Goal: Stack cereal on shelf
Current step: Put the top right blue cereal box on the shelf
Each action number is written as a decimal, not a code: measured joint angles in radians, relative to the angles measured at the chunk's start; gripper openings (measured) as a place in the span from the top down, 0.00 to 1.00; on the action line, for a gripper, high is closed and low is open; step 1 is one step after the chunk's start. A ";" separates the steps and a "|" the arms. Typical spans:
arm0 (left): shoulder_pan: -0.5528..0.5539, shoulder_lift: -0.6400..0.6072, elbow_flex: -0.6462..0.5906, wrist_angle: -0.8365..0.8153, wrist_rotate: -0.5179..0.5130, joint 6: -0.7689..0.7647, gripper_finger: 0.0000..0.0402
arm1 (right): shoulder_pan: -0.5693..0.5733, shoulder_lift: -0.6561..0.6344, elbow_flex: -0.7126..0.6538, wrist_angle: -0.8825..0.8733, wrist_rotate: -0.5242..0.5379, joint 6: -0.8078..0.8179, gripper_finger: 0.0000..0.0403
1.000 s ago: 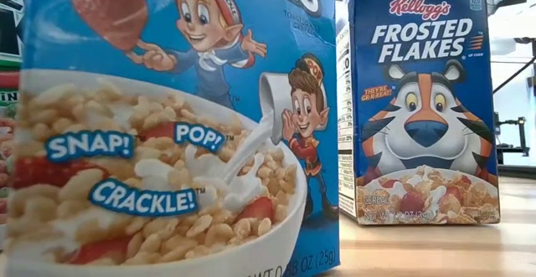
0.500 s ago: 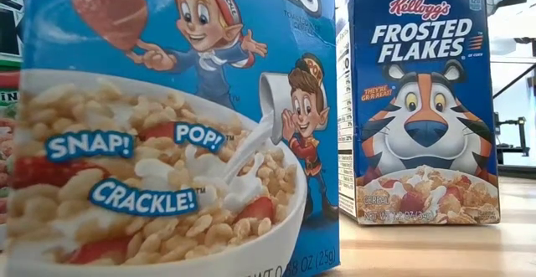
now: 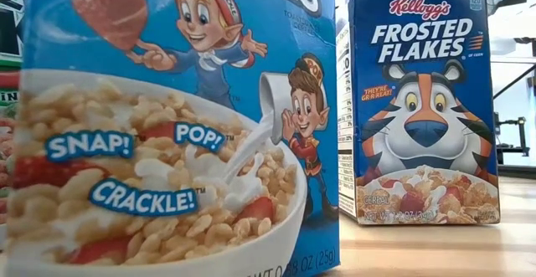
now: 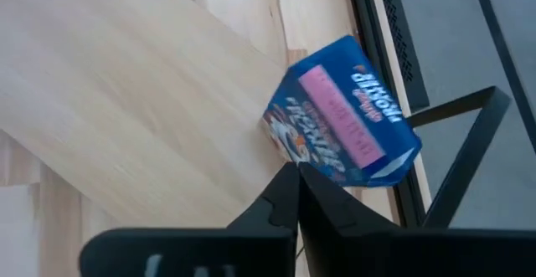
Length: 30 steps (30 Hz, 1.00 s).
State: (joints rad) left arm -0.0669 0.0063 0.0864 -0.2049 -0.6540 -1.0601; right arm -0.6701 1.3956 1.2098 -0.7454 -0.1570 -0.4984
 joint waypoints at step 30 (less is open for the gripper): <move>0.000 0.000 0.000 -0.009 -0.028 0.000 0.29 | 0.083 0.099 -0.001 0.029 0.246 -0.060 0.95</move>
State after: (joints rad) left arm -0.0666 0.0063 0.0868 -0.2134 -0.6823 -1.0599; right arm -0.5870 1.4944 1.2091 -0.7164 0.0886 -0.5579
